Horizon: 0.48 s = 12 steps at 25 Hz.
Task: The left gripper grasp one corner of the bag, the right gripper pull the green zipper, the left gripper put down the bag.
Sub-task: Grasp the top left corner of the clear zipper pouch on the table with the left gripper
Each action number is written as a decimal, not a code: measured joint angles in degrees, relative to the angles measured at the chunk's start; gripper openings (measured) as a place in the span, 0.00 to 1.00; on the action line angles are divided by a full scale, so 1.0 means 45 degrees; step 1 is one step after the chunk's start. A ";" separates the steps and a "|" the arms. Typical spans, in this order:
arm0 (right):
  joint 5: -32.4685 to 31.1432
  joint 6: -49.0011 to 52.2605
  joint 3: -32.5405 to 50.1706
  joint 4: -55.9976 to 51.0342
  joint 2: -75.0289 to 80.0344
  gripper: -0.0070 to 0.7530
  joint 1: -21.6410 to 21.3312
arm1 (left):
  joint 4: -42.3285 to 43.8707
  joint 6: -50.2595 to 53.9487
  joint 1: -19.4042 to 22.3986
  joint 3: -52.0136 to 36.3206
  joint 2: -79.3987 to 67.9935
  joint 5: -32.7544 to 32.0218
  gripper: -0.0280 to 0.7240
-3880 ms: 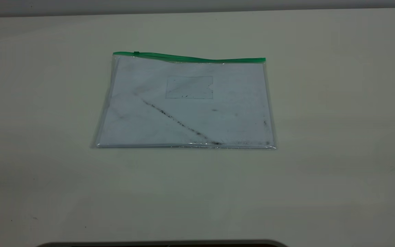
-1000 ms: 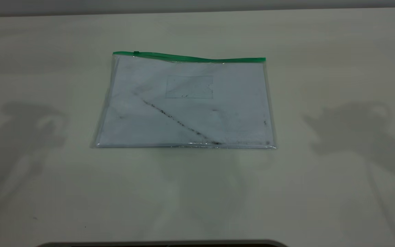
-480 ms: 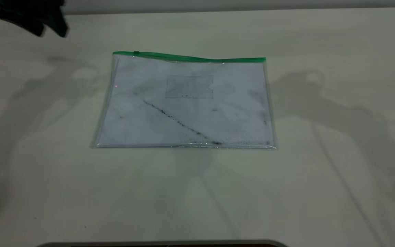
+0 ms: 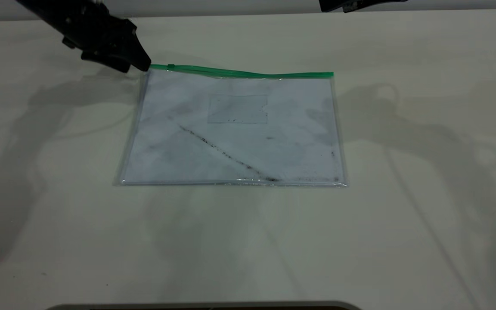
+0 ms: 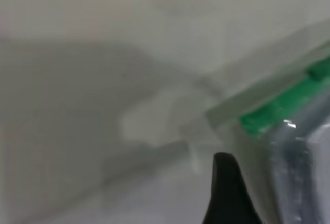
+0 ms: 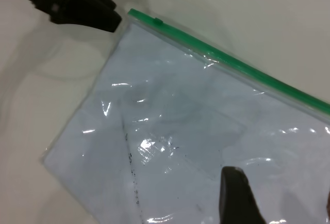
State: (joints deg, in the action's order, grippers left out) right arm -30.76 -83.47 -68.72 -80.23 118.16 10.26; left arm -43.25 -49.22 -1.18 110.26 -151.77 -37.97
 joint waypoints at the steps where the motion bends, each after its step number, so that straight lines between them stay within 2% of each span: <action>1: 0.0000 0.0000 0.0000 0.0000 0.0000 0.61 0.0000 | -0.0046 0.0000 0.0010 0.0217 -0.0236 -0.0098 0.75; 12: 0.0067 -0.0024 -0.0004 0.0000 0.0000 0.61 0.0000 | -0.2188 -0.1289 -0.0038 0.0592 -0.1092 -0.1075 0.75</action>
State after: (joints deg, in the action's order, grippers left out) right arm -30.46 -83.58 -68.74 -80.23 118.16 10.26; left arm -53.09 -55.02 -1.35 112.92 -156.68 -42.81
